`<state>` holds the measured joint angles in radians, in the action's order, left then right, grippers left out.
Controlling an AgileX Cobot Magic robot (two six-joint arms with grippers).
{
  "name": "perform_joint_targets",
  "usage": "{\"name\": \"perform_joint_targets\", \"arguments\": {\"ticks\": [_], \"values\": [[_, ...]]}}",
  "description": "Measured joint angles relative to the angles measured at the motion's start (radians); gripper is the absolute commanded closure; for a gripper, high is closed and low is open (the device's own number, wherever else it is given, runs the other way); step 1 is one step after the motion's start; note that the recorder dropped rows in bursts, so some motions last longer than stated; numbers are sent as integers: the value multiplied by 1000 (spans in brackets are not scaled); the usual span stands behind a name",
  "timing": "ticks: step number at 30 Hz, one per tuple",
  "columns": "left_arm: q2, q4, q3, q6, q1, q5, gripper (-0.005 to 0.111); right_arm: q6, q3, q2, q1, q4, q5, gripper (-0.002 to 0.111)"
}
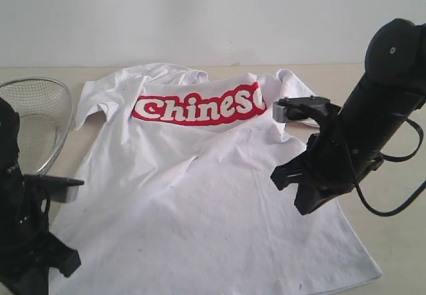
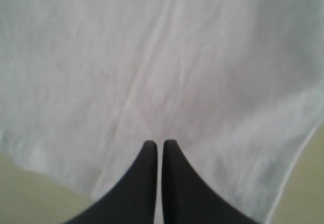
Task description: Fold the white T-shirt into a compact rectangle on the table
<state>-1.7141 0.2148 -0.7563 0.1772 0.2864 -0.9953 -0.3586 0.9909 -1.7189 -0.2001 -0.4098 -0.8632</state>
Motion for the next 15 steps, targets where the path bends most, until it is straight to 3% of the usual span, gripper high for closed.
{"name": "perform_joint_targets", "arguments": {"ticks": [8,15], "values": [[222,56,-155,20,0,-22,102,20,184,-32,219,-36,39,108],[131,84,-382,84,0,40,102,6,523,-232,267,-103,-1,107]]}}
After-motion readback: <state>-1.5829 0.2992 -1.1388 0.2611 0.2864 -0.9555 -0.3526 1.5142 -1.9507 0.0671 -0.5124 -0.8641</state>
